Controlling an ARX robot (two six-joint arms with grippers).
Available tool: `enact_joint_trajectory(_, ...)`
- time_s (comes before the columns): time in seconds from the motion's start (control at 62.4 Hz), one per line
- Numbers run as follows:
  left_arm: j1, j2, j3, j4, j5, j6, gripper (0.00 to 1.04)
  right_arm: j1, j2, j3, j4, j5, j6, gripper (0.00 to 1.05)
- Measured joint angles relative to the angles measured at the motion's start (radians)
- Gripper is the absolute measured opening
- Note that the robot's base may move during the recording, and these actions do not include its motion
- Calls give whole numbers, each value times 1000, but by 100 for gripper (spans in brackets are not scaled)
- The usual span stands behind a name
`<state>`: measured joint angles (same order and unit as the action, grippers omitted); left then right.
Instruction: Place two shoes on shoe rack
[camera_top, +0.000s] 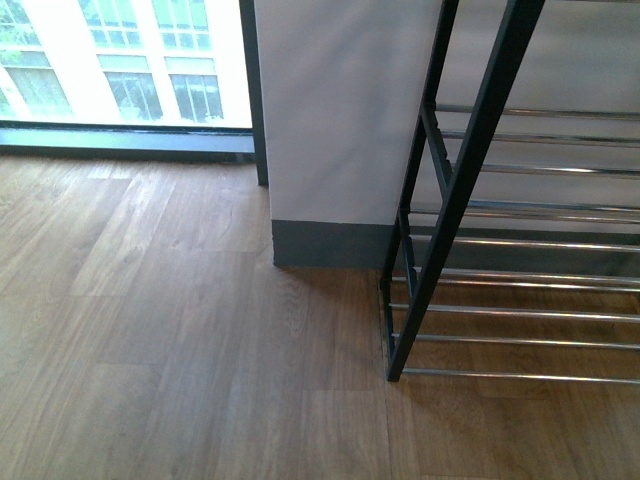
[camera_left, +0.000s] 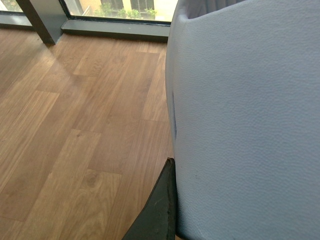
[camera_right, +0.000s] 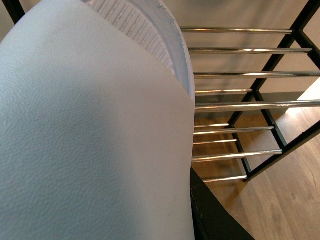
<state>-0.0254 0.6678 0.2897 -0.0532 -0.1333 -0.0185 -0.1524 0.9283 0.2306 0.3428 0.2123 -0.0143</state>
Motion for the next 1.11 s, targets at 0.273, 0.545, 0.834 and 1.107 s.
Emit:
enact_joint_trajectory(0.273, -1, 0, 0, 0, 6, 0, 2, -2, 0, -1, 0, 10, 0, 1)
enact_joint_trajectory(0.545, -1, 0, 0, 0, 3, 2, 2, -3, 0, -1, -1, 5, 0, 1)
enact_joint_trajectory(0.834, -1, 0, 0, 0, 3, 3, 2, -2, 0, -1, -1, 4, 0, 1)
enact_joint_trajectory(1.107, -1, 0, -1, 0, 3, 3, 2, -2, 0, -2, -1, 3, 0, 1)
